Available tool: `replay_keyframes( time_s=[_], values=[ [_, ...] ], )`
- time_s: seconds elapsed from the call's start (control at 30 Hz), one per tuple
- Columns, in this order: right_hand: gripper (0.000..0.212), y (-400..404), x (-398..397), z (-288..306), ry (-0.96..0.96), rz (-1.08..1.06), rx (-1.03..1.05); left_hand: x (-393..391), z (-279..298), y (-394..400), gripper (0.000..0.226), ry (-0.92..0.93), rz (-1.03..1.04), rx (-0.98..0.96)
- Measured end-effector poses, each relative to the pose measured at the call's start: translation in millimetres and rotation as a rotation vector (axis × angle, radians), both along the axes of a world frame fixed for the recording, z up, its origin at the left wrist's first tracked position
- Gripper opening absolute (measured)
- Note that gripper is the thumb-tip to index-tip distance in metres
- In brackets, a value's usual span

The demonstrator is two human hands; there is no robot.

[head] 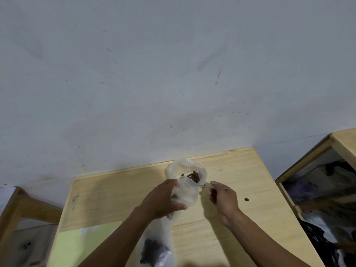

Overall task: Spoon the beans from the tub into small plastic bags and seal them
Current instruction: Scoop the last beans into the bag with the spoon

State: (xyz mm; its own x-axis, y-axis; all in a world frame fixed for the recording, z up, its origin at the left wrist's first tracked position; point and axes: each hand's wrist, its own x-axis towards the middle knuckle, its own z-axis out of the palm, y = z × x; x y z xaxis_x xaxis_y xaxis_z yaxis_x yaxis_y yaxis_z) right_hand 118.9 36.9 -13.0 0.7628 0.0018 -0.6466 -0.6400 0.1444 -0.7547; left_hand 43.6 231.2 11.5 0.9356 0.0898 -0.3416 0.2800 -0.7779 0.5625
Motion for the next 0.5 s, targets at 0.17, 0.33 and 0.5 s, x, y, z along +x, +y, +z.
replay_keyframes(
  time_s=[0.17,0.33,0.5],
  values=[
    [0.022,22.7,-1.5,-12.6,0.121,-0.072,0.018,0.8,-2.5,-0.6,0.072,0.046,-0.122,0.063],
    [0.024,30.1,-1.7,-16.9,0.192,-0.226,0.020,-0.3,-3.8,0.2,0.072,0.092,-0.185,0.067],
    [0.022,25.0,0.7,-18.6,0.145,-0.455,0.016,-2.2,-6.4,-3.2,0.069,0.112,-0.192,0.092]
  ],
)
